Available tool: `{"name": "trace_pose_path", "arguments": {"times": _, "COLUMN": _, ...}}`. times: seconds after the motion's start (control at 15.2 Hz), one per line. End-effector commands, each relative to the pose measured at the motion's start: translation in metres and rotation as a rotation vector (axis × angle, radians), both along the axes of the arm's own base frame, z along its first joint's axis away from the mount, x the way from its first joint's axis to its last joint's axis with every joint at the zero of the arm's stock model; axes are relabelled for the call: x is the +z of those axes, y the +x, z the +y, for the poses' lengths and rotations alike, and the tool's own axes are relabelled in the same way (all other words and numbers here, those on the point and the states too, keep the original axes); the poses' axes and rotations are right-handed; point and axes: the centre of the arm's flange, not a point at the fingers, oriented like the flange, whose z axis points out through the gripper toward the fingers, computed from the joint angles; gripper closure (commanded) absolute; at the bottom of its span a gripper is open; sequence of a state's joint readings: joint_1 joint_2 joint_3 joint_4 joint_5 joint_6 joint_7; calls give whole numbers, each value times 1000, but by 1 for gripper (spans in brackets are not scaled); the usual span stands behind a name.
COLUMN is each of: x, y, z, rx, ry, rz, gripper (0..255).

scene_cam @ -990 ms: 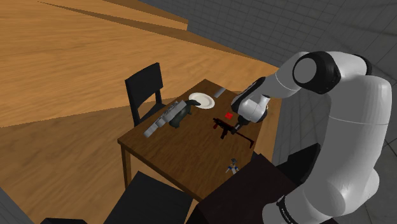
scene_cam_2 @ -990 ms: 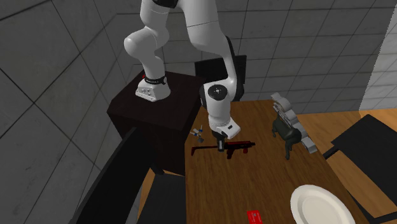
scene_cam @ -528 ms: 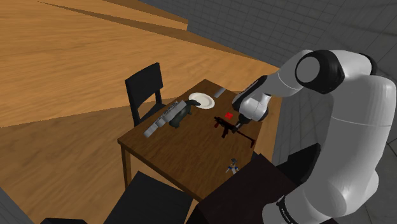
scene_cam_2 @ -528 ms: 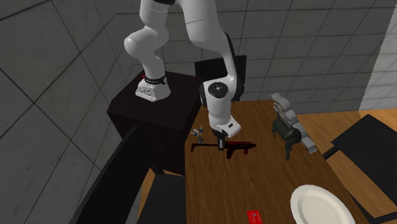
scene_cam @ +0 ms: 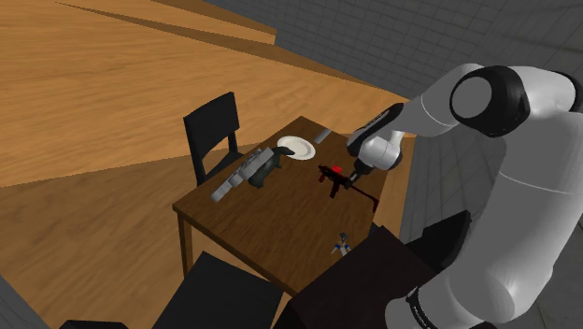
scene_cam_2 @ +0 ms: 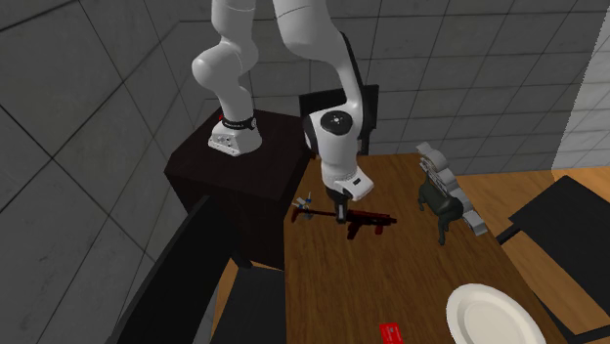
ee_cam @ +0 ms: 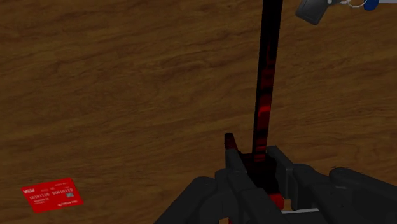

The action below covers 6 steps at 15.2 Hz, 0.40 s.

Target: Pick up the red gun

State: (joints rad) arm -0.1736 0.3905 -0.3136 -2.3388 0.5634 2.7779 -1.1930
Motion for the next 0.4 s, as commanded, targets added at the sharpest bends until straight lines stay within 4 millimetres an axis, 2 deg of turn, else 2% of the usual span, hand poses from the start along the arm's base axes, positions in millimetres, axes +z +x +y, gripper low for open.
{"name": "trace_pose_path", "arguments": {"times": 0.0, "x": 11, "y": 0, "z": 0, "rx": 0, "ry": 0, "rz": 0, "gripper": 255}}
{"name": "trace_pose_path", "arguments": {"times": 0.2, "x": 27, "y": 0, "z": 0, "rx": 0, "ry": 0, "rz": 0, "gripper": 255}}
{"name": "trace_pose_path", "arguments": {"times": 0.33, "x": 28, "y": 0, "z": 0, "rx": 0, "ry": 0, "rz": 0, "gripper": 255}}
